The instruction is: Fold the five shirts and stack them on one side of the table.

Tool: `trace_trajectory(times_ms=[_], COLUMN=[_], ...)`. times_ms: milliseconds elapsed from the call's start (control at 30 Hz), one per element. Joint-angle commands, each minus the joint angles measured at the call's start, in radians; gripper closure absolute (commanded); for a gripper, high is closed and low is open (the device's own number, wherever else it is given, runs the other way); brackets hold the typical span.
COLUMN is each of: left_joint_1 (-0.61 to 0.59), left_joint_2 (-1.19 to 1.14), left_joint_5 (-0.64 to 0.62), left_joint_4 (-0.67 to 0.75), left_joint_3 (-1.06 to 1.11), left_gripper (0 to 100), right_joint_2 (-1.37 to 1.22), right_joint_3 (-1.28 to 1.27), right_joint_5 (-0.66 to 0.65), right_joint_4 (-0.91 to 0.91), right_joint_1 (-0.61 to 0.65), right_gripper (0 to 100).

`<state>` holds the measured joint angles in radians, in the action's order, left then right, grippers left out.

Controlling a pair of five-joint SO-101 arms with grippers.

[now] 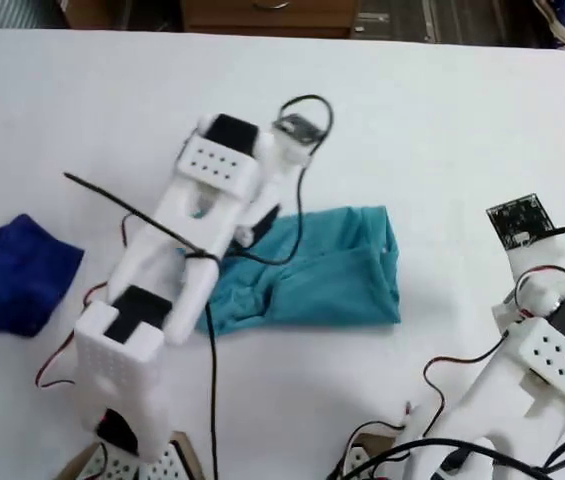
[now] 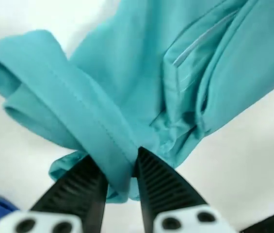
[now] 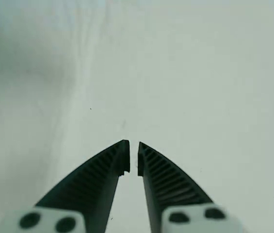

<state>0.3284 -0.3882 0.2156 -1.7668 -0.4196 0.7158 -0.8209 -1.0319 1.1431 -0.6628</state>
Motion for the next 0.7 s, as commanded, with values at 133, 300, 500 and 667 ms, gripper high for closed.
trace_trajectory(times_ms=[133, 300, 500, 667], left_joint_1=[0.137, 0.226, 0.302, 0.313], left_joint_2=[0.074, 0.066, 0.061, 0.011], left_joint_5=[-0.008, -0.008, -0.005, -0.005], left_joint_4=[-0.020, -0.018, 0.018, 0.038], left_joint_3=[-0.162, -0.236, -0.252, -0.262], left_gripper=[98, 98, 98, 98], right_joint_2=[0.033, 0.033, 0.033, 0.033], right_joint_3=[0.005, -0.029, -0.048, -0.048], right_joint_5=[0.008, 0.006, 0.002, 0.000], right_joint_4=[-0.015, -0.015, -0.015, -0.015], right_joint_1=[-0.036, -0.091, -0.185, -0.260], right_gripper=[95.7, 95.7, 95.7, 95.7])
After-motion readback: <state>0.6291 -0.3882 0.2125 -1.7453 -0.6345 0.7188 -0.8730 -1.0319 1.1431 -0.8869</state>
